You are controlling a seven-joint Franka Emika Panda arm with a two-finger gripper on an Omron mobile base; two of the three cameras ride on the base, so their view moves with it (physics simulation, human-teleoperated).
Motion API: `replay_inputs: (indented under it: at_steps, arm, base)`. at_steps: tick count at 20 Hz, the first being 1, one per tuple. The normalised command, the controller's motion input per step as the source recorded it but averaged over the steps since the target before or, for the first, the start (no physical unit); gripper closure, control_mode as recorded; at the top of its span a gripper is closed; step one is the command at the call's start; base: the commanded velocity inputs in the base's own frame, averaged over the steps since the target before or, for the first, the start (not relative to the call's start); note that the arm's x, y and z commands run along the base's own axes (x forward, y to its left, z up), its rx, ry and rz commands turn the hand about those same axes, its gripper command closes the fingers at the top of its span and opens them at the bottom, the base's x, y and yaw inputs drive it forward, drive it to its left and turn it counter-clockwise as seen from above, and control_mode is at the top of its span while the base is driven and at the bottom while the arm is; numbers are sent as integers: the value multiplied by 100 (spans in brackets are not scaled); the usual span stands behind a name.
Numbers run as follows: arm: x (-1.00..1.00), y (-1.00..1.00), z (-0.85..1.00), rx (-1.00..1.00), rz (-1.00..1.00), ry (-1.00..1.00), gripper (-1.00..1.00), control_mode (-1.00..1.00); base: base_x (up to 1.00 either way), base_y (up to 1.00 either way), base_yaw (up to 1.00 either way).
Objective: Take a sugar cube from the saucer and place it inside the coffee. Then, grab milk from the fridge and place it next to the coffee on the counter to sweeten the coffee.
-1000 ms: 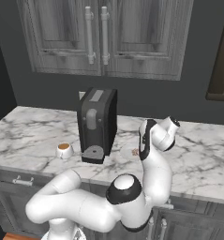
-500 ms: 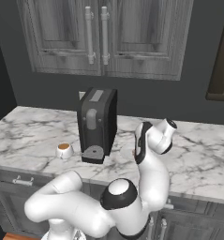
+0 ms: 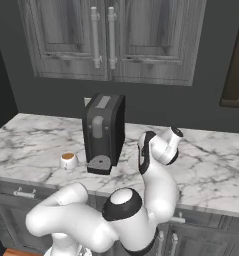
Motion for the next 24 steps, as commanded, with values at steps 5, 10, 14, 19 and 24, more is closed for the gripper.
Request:
replay_inputs:
  at_steps: [5,10,14,19,24]
  arm:
    - [0,0,0,-1,0,0,-100,-100]
    - [3,-6,0,0,0,0,-100,-100]
    - [8,-9,-1,0,0,0,-100,-100]
    - [9,-4,-1,0,0,3,-100,-100]
    - [10,0,-16,-2,0,11,100,-100]
  base:
    - [0,0,0]
    - [0,0,0]
    - [0,0,0]
    - [0,0,0]
    - [0,0,0]
